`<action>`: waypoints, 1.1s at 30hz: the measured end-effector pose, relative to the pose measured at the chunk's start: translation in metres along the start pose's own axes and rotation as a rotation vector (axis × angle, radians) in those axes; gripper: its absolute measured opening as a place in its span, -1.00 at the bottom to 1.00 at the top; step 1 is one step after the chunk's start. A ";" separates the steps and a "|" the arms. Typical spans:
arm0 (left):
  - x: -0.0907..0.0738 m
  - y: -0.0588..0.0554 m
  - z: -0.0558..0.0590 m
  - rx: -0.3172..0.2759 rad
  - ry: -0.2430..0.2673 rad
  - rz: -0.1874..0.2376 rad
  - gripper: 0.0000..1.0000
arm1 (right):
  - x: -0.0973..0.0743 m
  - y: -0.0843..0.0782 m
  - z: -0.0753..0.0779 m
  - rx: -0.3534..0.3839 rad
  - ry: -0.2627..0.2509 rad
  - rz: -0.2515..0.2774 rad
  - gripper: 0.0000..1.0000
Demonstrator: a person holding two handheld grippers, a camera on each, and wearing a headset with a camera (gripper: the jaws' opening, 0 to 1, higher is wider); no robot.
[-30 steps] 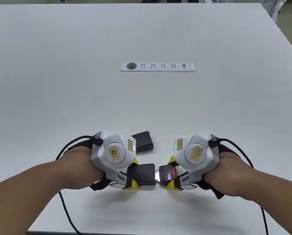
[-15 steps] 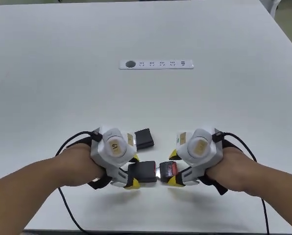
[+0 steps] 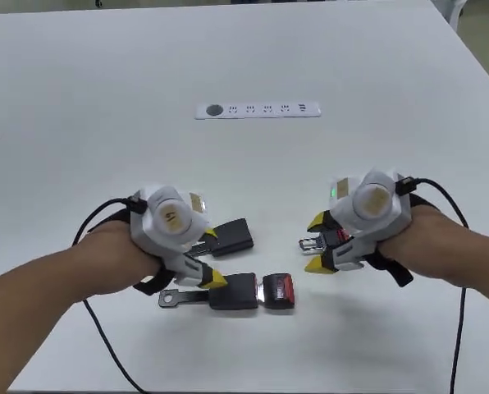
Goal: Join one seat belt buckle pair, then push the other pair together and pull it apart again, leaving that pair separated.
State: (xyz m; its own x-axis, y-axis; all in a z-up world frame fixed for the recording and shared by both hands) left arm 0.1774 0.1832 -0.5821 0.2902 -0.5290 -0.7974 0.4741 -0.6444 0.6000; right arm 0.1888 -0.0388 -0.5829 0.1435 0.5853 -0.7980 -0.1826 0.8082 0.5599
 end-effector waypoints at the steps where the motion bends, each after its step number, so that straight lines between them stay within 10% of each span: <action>1: 0.000 0.001 -0.007 -0.008 0.015 0.007 -0.09 | -0.001 -0.002 0.003 -0.004 -0.002 -0.005 -0.22; 8: 0.016 0.007 -0.032 -0.001 0.057 -0.021 0.08 | 0.002 -0.025 0.012 -0.061 0.008 -0.085 -0.27; 33: 0.047 0.006 -0.023 0.108 -0.069 -0.127 -0.29 | 0.015 -0.056 0.017 -0.044 0.039 -0.132 -0.31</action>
State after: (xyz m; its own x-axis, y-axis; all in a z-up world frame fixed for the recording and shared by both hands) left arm 0.2128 0.1669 -0.6170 0.1740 -0.4740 -0.8632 0.4098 -0.7622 0.5012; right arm 0.2171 -0.0742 -0.6220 0.1318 0.4705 -0.8725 -0.2074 0.8738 0.4398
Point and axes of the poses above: the centre of the closed fingertips' face, and the gripper's own axes: x roughly forward along the fingers, z roughly to its right, y roughly out of its top, the point moved 8 cm from there along -x, roughly backward along the fingers, and after that the axes turned 14 degrees about -x, right-handed, at the moved point
